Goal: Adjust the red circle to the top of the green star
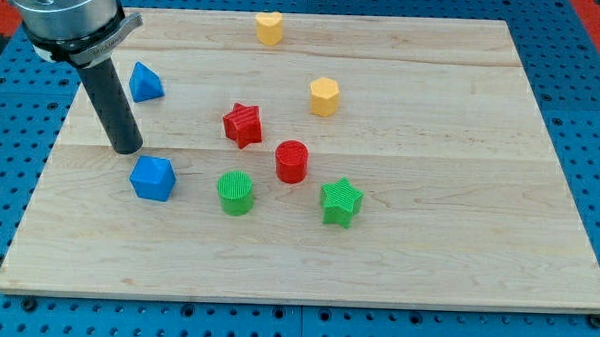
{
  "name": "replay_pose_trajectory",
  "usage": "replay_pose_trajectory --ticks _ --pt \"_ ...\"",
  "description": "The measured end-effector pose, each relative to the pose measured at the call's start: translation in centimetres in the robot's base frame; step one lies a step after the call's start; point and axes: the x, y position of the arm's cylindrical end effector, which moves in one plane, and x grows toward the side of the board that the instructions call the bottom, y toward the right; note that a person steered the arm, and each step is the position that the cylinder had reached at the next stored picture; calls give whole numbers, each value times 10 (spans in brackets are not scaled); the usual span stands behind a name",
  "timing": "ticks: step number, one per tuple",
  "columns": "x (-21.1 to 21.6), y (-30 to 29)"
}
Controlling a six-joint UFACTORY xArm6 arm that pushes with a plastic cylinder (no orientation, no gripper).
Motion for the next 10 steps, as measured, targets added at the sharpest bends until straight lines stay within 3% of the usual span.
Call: replay_pose_trajectory --ticks 4,5,7,9,10 --pt "23 176" --pt "24 196" --pt "23 203" --pt "19 141" --pt "-11 113"
